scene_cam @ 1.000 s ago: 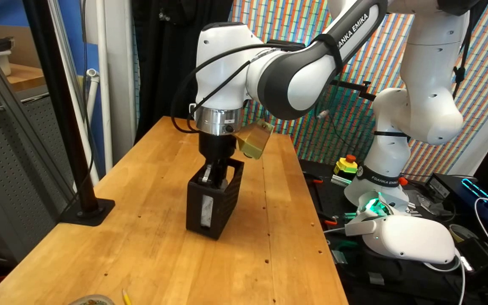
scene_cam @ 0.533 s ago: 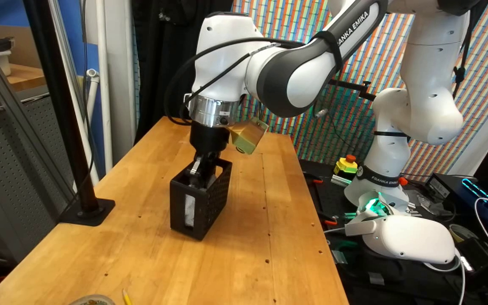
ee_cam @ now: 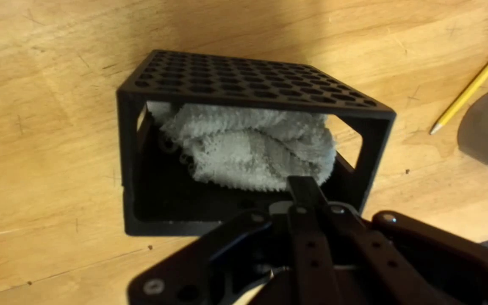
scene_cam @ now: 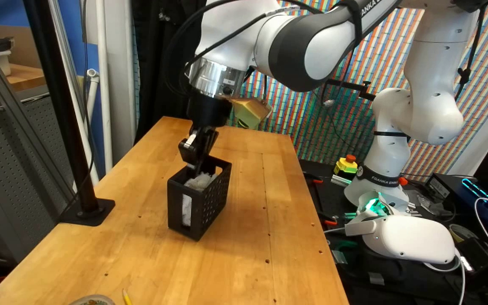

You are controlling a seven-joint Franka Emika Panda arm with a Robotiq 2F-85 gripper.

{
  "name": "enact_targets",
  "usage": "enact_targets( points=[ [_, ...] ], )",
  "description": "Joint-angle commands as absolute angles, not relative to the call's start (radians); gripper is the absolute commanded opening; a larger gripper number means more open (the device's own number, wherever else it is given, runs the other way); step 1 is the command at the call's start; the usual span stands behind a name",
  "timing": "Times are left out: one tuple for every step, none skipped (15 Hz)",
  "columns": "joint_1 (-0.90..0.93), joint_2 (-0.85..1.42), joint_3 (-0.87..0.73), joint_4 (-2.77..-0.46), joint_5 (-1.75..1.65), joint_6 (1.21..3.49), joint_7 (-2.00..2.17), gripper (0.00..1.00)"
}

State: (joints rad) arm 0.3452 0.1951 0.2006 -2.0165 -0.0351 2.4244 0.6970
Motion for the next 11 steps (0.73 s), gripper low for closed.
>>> enact_targets(
  points=[
    [0.346, 0.105, 0.211, -2.03, -0.028, 2.433, 0.729, 0.03],
    [0.343, 0.089, 0.218, -2.029, -0.014, 2.432, 0.732, 0.04],
    [0.34, 0.072, 0.224, -2.028, 0.005, 2.425, 0.739, 0.29],
    [0.336, 0.052, 0.231, -2.032, 0.029, 2.423, 0.741, 0.29],
    [0.336, 0.036, 0.235, -2.036, 0.045, 2.427, 0.763, 0.31],
    [0.332, 0.085, 0.233, -2.016, 0.01, 2.421, 0.734, 0.37],
    [0.332, 0.075, 0.237, -2.016, 0.013, 2.418, 0.736, 0.21],
    [0.332, 0.074, 0.238, -2.019, 0.013, 2.417, 0.736, 0.29],
    [0.332, 0.078, 0.237, -2.021, 0.012, 2.417, 0.736, 0.36],
    [0.331, 0.084, 0.236, -2.022, 0.012, 2.417, 0.736, 0.38],
    [0.331, 0.088, 0.236, -2.022, 0.012, 2.417, 0.736, 0.38]
  ],
)
